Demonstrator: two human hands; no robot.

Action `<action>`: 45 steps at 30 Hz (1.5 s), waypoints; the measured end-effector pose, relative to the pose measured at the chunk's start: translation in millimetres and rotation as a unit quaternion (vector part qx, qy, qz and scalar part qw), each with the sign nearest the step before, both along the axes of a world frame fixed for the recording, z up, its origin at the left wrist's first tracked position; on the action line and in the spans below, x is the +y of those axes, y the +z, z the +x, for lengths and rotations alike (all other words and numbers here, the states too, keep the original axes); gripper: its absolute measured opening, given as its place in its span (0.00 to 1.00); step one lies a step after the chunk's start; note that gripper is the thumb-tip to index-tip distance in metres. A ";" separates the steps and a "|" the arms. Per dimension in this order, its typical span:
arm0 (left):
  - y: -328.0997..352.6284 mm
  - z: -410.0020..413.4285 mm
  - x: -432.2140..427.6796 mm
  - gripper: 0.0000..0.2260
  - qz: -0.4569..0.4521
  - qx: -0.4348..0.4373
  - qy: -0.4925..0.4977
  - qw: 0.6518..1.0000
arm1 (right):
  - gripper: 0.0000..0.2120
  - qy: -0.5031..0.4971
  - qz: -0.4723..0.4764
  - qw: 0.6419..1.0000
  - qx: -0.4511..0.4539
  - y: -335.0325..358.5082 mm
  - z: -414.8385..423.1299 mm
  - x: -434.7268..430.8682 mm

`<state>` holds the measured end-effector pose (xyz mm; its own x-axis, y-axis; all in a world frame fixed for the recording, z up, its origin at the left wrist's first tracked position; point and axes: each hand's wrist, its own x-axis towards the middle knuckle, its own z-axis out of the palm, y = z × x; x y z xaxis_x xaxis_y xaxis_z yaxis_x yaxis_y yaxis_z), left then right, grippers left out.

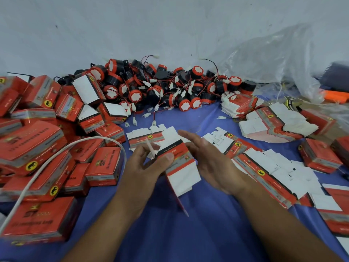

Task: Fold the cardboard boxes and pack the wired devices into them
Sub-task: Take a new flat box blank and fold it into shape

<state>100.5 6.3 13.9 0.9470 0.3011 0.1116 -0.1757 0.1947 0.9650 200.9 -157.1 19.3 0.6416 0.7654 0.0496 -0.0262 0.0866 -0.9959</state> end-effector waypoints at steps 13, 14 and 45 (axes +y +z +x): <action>9.0 -4.8 1.9 0.27 -0.104 -0.026 0.041 0.993 | 0.19 -0.172 0.031 0.984 -0.029 0.7 -9.7 13.0; 9.6 -5.6 3.2 0.25 -0.115 -0.031 0.033 0.992 | 0.22 -0.215 -0.027 0.970 -0.110 -0.9 -10.7 15.1; -3.8 -7.9 -11.3 0.14 0.174 -0.114 0.061 0.976 | 0.24 -0.243 0.039 0.964 -0.101 -4.3 -23.1 22.0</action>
